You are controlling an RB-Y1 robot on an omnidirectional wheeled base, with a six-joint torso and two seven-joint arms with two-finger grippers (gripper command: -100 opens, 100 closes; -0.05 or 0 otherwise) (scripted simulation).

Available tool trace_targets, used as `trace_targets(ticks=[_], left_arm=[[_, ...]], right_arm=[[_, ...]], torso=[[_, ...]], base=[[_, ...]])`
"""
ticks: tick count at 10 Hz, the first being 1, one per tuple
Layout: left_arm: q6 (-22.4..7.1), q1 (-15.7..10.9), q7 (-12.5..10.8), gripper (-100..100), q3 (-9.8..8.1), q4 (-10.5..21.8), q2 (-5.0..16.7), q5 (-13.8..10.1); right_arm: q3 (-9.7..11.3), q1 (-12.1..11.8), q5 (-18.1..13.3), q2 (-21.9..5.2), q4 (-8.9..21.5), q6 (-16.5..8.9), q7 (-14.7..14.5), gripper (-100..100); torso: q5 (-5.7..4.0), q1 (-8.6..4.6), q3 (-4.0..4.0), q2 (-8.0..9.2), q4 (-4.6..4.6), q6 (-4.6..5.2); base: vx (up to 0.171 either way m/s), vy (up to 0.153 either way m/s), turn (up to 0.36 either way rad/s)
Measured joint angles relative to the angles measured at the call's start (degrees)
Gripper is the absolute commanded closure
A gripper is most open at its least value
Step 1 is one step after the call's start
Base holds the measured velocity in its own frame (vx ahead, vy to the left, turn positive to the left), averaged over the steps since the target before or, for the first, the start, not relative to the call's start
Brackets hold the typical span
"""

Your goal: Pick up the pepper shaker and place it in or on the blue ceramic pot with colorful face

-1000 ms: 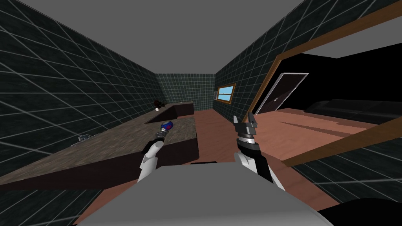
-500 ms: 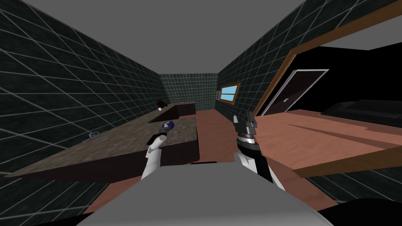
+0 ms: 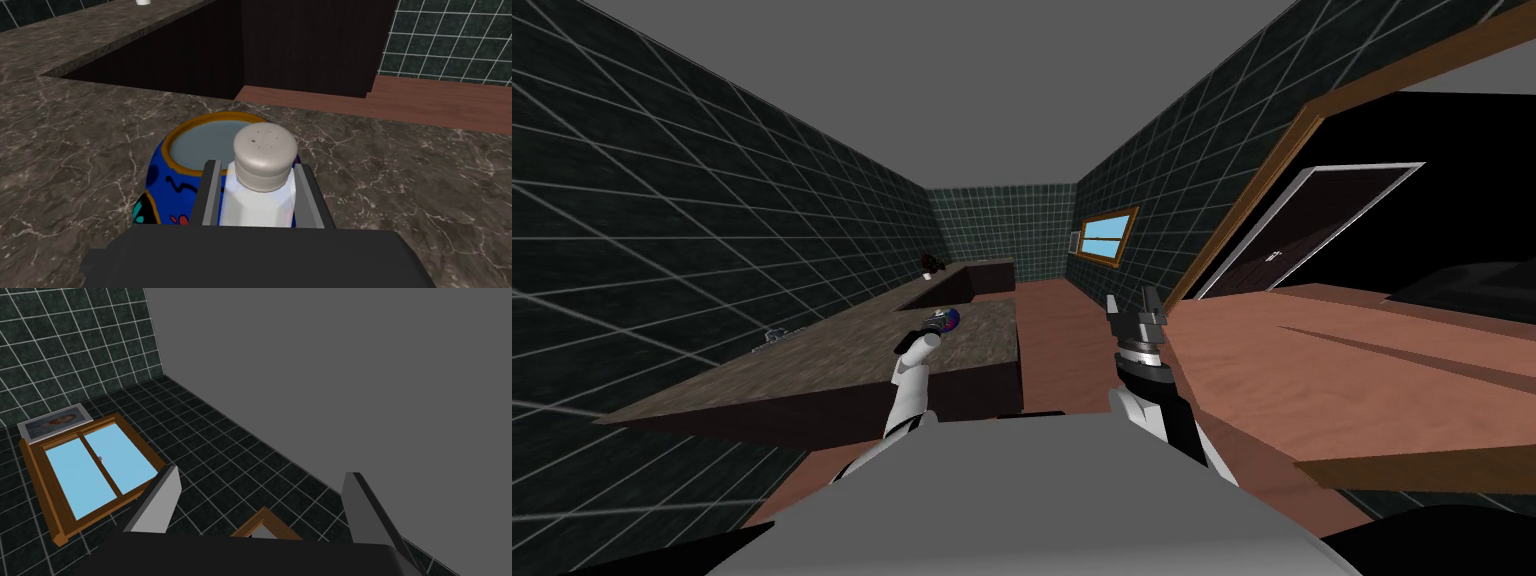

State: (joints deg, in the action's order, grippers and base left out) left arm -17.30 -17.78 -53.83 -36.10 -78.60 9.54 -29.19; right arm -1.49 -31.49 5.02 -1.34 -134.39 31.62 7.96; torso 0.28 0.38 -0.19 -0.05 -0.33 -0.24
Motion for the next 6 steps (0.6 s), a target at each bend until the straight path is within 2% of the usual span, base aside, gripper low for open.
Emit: trace_targets(ticks=[3,4,6], left_arm=[[-1.6,-5.0,-2.2,100,-0.78,3.1,1.1,3.6],[-2.5,-6.8,-2.9,100,-1.51,3.2,0.7,5.6],[-3.8,-9.5,-4.3,100,-2.07,4.4,1.2,8.0]], right_arm=[[0.0,0.0,0.0,0.0,0.0,0.0,0.0,0],[0.0,0.0,0.0,0.0,0.0,0.0,0.0,0],[0.0,0.0,0.0,0.0,0.0,0.0,0.0,0]], torso=[[0.0,0.04,-0.08,-0.15,-0.02,-0.01],[0.0,0.02,-0.09,-0.16,-0.03,-0.01],[0.0,0.07,-0.08,-0.14,-0.04,-0.05]], base=[[0.072,0.012,0.111],[0.054,0.009,0.088],[0.067,0.008,0.107]])
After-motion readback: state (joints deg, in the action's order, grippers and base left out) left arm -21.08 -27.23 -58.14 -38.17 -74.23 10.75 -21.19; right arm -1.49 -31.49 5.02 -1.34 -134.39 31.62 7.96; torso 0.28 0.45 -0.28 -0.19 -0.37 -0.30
